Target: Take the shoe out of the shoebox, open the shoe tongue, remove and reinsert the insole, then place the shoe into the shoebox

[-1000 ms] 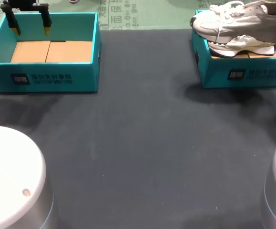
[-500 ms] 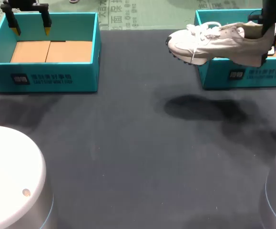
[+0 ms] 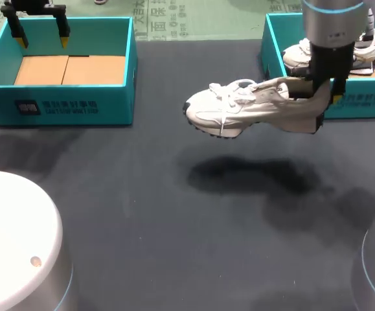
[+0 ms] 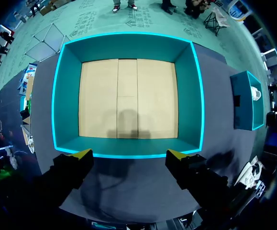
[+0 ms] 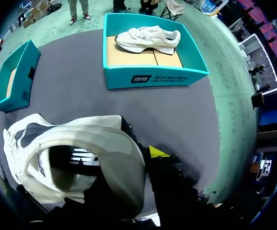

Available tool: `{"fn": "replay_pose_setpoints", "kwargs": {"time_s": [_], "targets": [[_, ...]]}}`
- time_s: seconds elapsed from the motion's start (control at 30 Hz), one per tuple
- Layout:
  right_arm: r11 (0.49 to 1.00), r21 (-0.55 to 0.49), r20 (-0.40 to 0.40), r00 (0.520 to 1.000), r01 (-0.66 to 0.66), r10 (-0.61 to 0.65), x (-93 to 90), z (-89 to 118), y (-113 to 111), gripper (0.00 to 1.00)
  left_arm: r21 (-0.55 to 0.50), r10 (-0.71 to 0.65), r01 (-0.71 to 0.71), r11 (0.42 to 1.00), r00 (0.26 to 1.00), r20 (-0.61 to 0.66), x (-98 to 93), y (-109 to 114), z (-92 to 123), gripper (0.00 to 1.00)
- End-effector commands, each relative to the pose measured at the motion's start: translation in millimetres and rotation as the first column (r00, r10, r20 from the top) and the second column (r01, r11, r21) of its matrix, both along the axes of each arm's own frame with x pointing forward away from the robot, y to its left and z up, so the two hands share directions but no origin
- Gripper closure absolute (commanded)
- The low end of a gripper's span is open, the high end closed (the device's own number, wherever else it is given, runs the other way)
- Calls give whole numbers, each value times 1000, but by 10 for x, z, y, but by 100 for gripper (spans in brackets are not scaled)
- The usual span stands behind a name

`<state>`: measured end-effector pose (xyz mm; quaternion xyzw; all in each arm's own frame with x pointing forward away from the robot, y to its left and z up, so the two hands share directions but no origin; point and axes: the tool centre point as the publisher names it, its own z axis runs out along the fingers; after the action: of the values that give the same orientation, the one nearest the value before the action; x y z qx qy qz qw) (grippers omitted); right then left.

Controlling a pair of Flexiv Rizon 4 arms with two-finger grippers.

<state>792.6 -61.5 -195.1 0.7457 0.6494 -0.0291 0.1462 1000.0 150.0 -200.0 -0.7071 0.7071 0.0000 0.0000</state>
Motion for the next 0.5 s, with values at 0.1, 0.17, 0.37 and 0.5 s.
{"fn": "replay_pose_setpoints", "kwargs": {"time_s": [0.1, 0.17, 0.37, 0.5], "targets": [[999, 20, -13, 1000, 25, -25, -64, -115, 96, 100, 0, 0, 0, 1000, 1000, 0, 0, 0, 0, 0], [999, 20, -13, 1000, 25, -25, -64, -115, 96, 100, 0, 0, 0, 1000, 1000, 0, 0, 0, 0, 0], [999, 20, -13, 1000, 25, -25, -64, -115, 96, 100, 0, 0, 0, 1000, 1000, 0, 0, 0, 0, 0], [999, 20, -13, 1000, 25, -25, -64, -115, 96, 100, 0, 0, 0, 1000, 1000, 0, 0, 0, 0, 0]]}}
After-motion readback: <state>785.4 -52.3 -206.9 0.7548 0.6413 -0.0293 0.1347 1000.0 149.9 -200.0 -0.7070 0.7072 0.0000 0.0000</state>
